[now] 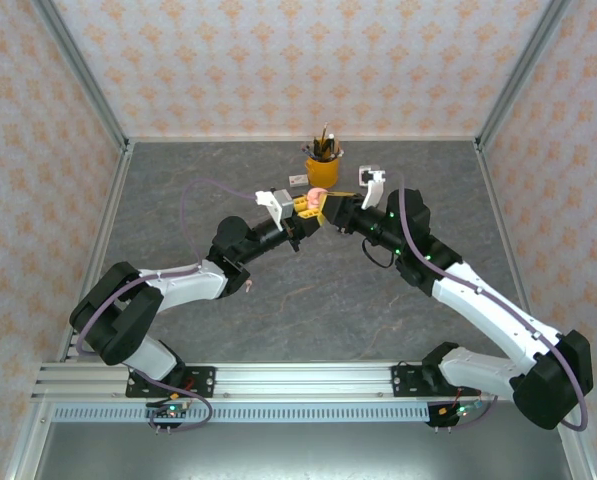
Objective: Insert the wireless bluetooth earbuds into the charging case
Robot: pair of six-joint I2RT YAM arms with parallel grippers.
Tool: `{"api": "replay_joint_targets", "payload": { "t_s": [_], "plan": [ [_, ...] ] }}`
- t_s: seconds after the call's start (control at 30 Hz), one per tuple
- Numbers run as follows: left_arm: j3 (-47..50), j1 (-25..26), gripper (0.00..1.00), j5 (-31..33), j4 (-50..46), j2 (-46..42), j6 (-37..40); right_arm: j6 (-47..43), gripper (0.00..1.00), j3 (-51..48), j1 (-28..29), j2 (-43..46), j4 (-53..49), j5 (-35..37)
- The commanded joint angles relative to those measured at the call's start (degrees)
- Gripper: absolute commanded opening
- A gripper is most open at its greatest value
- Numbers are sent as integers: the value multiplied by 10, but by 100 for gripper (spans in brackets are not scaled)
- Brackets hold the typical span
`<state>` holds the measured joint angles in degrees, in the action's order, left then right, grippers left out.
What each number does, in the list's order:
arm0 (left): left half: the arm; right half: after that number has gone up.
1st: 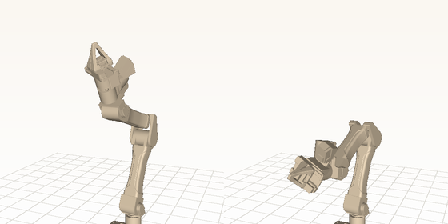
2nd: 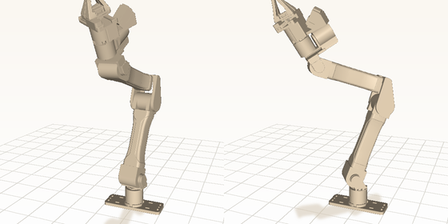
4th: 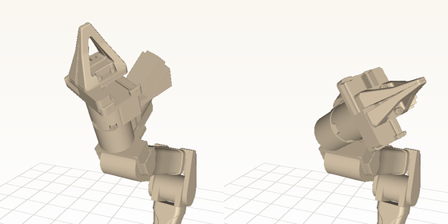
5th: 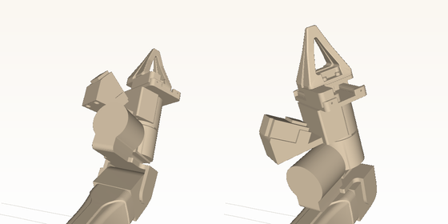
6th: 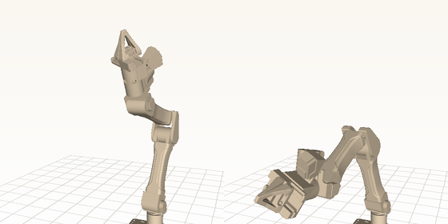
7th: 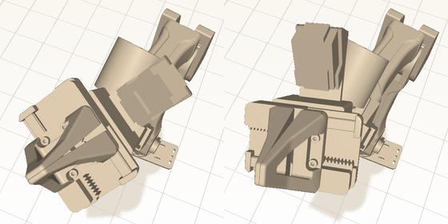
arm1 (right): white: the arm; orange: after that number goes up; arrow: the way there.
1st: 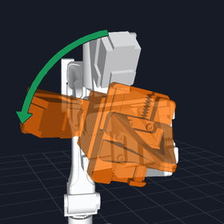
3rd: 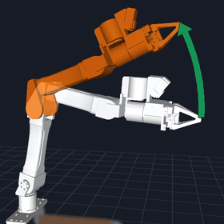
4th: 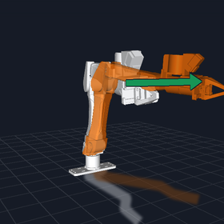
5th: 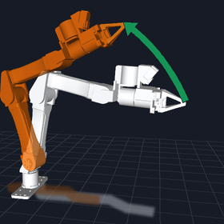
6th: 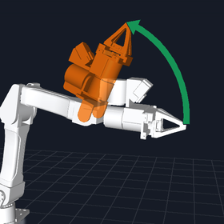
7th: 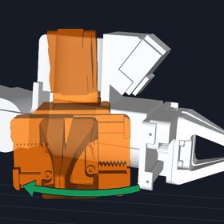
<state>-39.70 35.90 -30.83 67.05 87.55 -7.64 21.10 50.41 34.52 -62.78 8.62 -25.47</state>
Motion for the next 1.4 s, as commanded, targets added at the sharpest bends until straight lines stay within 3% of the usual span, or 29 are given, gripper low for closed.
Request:
{"api": "replay_joint_targets", "payload": {
  "t_s": [0.0,0.27,0.5,0.6,0.67,0.73,0.93,1.13,1.37],
  "plan": [
    [-10,1,0,22,57,-6,3,-7,28,8,8,5,-48,-4],
    [-8,1,0,23,58,-1,-1,-3,29,14,9,-3,-46,8],
    [18,0,0,93,57,-2,5,12,29,13,8,2,-94,72],
    [27,-5,0,113,57,-3,2,29,33,7,8,8,-132,127],
    [32,-7,0,119,57,-5,3,40,46,8,7,-2,-158,157],
    [37,-10,0,124,55,-7,4,43,56,23,-1,-37,-198,151],
    [65,-24,0,146,55,-24,11,68,60,54,-5,-184,-243,141],
    [100,-38,0,167,44,-57,20,142,55,136,-5,-318,-306,172],
    [115,-43,0,174,41,-72,29,188,44,229,-6,-400,-370,217]
  ]
}}
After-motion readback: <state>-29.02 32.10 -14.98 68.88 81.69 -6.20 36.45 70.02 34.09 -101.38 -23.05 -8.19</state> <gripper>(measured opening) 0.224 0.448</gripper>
